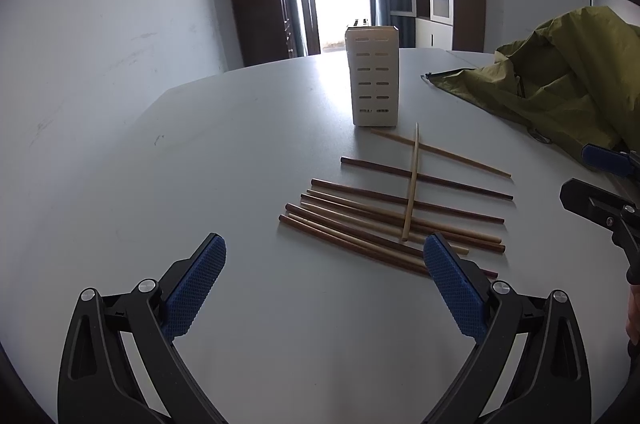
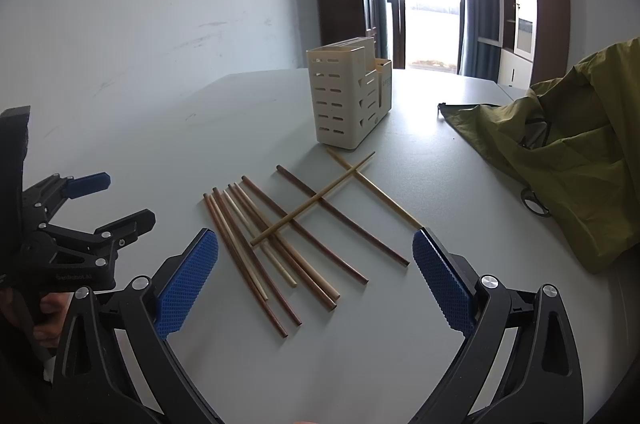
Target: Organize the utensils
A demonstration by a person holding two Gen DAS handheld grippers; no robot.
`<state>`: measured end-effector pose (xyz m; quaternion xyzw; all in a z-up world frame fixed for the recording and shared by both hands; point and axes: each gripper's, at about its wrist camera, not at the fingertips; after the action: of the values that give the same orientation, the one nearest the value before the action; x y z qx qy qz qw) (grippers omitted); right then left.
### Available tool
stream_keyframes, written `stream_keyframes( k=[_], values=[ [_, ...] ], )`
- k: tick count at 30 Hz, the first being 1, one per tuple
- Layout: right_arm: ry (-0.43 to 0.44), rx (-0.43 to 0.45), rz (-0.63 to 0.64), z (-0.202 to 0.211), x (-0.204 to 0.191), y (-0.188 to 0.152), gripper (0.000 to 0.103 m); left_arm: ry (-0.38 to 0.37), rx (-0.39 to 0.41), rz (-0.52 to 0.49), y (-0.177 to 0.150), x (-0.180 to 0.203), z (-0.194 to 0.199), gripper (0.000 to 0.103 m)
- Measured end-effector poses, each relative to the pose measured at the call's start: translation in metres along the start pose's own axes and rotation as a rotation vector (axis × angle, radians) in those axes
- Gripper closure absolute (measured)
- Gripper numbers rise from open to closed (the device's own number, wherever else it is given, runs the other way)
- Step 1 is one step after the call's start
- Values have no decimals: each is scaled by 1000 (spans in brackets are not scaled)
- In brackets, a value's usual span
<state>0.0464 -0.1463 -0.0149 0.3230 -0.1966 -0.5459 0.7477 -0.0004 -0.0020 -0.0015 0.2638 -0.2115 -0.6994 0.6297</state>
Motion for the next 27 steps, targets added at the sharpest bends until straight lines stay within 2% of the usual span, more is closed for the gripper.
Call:
stream_keyframes(
  k=[27],
  values=[
    [-2, -2, 0, -1, 1, -1, 4, 3, -18, 27, 1, -7, -3, 6]
  ],
)
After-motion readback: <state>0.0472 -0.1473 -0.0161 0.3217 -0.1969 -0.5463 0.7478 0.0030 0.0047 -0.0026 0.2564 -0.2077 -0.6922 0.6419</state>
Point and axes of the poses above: each gripper's, at about its wrist camera, not at the fingertips, and z roughly against the way its jaws point, x to its right, y to its top, and after that the axes turned 12 degrees about -x, right-handed
